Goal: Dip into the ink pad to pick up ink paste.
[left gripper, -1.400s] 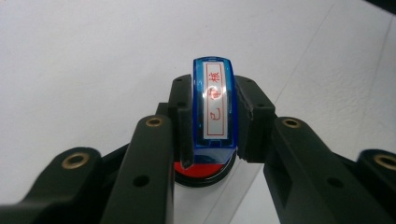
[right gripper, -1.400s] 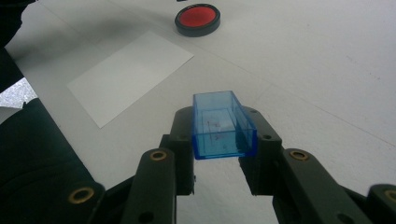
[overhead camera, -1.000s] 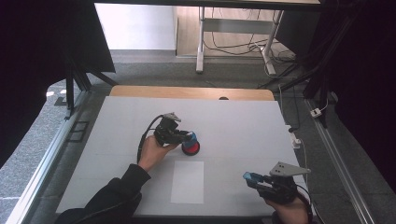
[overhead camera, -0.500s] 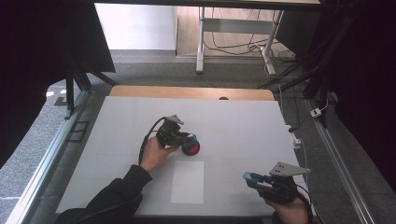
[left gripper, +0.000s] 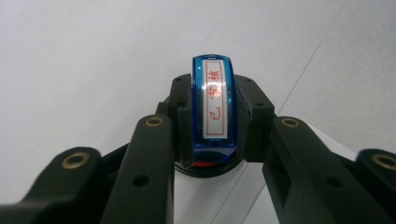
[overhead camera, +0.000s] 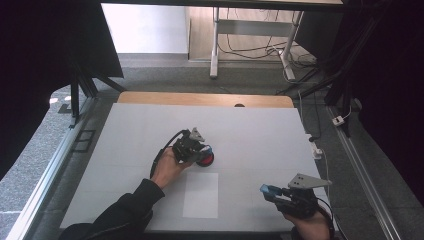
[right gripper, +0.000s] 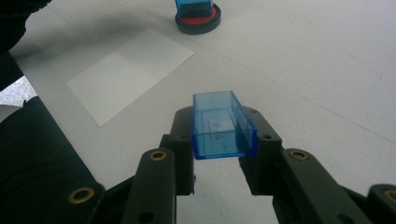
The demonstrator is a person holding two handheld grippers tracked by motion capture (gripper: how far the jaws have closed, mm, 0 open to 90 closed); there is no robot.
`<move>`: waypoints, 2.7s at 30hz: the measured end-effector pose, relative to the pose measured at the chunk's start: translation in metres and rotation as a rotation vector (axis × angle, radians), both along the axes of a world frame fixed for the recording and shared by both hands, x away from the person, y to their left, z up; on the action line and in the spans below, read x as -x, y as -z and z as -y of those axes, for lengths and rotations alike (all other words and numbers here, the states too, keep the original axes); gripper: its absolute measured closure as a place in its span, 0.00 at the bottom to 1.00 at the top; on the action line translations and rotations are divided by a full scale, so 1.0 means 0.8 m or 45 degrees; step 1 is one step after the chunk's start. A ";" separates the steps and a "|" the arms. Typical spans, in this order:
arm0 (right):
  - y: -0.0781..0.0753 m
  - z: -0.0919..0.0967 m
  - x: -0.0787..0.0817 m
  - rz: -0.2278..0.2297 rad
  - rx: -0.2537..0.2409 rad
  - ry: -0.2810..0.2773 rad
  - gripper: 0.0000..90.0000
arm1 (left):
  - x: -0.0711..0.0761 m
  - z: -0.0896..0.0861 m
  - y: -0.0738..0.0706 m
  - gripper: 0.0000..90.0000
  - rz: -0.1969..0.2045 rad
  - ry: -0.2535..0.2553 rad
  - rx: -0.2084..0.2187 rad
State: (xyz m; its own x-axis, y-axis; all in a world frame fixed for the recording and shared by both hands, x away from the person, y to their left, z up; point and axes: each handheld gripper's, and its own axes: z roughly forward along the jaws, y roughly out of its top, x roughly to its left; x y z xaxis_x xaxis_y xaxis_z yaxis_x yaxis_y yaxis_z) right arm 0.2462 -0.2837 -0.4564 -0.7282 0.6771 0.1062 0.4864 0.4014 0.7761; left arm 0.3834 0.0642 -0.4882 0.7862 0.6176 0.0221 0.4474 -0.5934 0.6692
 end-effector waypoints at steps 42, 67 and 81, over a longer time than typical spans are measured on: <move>0.000 0.001 0.001 0.008 -0.005 -0.010 0.76 | -0.015 -0.023 0.005 0.79 -0.126 -0.023 0.164; -0.001 0.001 0.002 0.011 -0.013 -0.009 0.76 | 0.014 -0.036 -0.029 0.79 -0.068 0.041 0.223; -0.001 0.001 0.002 0.013 -0.012 -0.005 0.76 | 0.038 -0.045 -0.048 0.79 -0.069 0.095 0.278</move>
